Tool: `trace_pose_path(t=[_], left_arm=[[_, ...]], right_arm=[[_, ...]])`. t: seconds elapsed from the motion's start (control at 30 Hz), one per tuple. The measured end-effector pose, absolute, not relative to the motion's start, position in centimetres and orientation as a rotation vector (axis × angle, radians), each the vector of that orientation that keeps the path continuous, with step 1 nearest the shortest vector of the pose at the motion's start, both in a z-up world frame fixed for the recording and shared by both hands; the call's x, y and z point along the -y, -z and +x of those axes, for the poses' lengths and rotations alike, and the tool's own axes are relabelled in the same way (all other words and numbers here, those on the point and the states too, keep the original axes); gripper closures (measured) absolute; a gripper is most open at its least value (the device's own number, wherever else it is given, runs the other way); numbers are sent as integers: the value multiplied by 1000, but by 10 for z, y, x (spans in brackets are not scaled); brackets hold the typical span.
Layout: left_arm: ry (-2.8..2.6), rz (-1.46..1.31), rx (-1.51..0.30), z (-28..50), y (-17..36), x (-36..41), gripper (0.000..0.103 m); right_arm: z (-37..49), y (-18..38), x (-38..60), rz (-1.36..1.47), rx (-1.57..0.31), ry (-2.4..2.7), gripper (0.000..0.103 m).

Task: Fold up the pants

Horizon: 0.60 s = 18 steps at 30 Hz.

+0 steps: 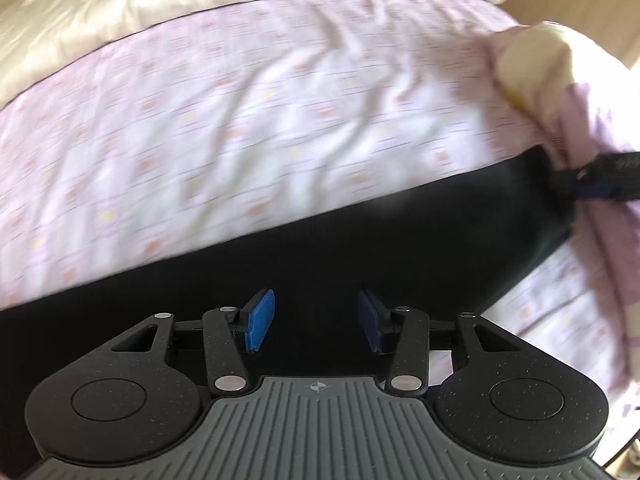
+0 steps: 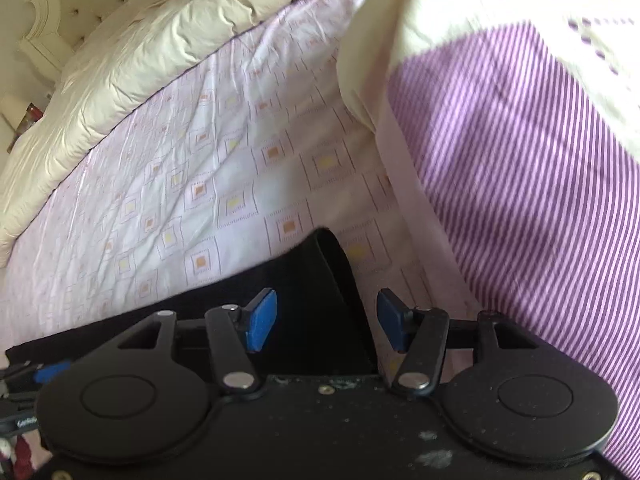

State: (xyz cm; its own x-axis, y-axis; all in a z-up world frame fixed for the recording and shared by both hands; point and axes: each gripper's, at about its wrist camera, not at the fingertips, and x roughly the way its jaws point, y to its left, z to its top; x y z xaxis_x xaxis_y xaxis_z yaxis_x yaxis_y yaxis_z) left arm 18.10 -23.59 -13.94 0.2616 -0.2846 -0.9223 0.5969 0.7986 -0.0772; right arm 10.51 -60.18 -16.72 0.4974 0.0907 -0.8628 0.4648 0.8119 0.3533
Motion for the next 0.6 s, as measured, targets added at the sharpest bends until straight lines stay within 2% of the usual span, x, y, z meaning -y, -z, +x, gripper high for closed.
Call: trace_pose_path(t=[0.27, 0.33, 0.4, 0.5, 0.6], left_arm=[[698, 336, -1222, 181, 161, 287, 59], [695, 336, -1261, 181, 171, 290, 59], [690, 346, -1288, 180, 180, 290, 59], [695, 372, -1282, 178, 181, 292, 58], [695, 365, -1293, 181, 182, 292, 58]], right_arm=[[126, 192, 597, 569, -1159, 144, 45], [129, 195, 598, 572, -1167, 119, 38], [135, 199, 599, 606, -1175, 68, 17], [146, 204, 593, 579, -1199, -2, 2], [151, 204, 591, 546, -1218, -55, 0]])
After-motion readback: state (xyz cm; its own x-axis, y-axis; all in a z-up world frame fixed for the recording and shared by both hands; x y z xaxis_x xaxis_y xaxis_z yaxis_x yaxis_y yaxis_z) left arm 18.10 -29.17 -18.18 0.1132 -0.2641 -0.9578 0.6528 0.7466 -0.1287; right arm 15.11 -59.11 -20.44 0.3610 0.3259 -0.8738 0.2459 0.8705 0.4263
